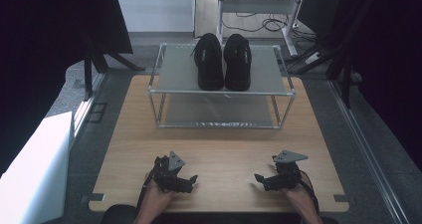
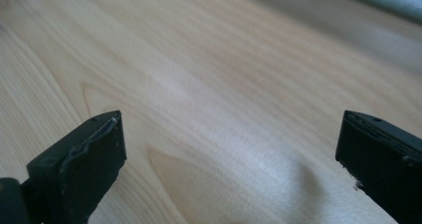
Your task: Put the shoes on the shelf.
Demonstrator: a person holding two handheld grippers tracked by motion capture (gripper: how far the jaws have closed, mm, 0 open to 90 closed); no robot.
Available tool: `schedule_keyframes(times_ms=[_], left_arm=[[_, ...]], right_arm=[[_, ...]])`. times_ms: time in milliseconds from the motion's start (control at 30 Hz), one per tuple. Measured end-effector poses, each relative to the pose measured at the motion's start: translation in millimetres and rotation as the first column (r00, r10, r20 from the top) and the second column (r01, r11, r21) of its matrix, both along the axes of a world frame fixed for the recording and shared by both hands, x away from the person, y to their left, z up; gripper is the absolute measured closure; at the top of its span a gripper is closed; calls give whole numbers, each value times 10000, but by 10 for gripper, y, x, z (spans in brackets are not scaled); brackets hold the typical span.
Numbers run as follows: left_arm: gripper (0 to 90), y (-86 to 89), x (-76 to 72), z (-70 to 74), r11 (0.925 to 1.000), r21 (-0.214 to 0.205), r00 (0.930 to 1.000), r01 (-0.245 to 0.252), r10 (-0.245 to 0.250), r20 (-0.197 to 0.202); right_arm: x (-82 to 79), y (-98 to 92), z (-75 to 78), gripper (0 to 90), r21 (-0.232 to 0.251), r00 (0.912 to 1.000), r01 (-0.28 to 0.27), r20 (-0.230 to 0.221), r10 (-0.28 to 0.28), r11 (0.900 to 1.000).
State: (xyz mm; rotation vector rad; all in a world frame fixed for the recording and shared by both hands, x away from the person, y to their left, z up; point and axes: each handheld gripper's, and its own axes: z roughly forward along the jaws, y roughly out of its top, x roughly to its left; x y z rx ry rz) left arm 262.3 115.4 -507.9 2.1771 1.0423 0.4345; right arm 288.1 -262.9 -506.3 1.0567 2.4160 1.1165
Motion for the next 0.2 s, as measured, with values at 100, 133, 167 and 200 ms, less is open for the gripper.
schedule_keyframes(times_ms=[100,133,167,200], left_arm=[[0,-35,1,-32,9997,248,10000,34,-31,-91],[0,-51,1,-42,9994,340,9999,57,-53,-103],[0,-61,0,-43,9993,373,9999,64,-61,-89],[0,-65,1,-39,9994,339,10000,72,-70,-64]], right_arm=[[2,26,-37,0,-190,9997,-162,-185,159,9997],[4,28,-48,0,-237,9996,-184,-230,179,9995],[6,29,-62,0,-317,9993,-209,-303,200,9993],[7,27,-70,0,-366,9993,-202,-308,190,9991]])
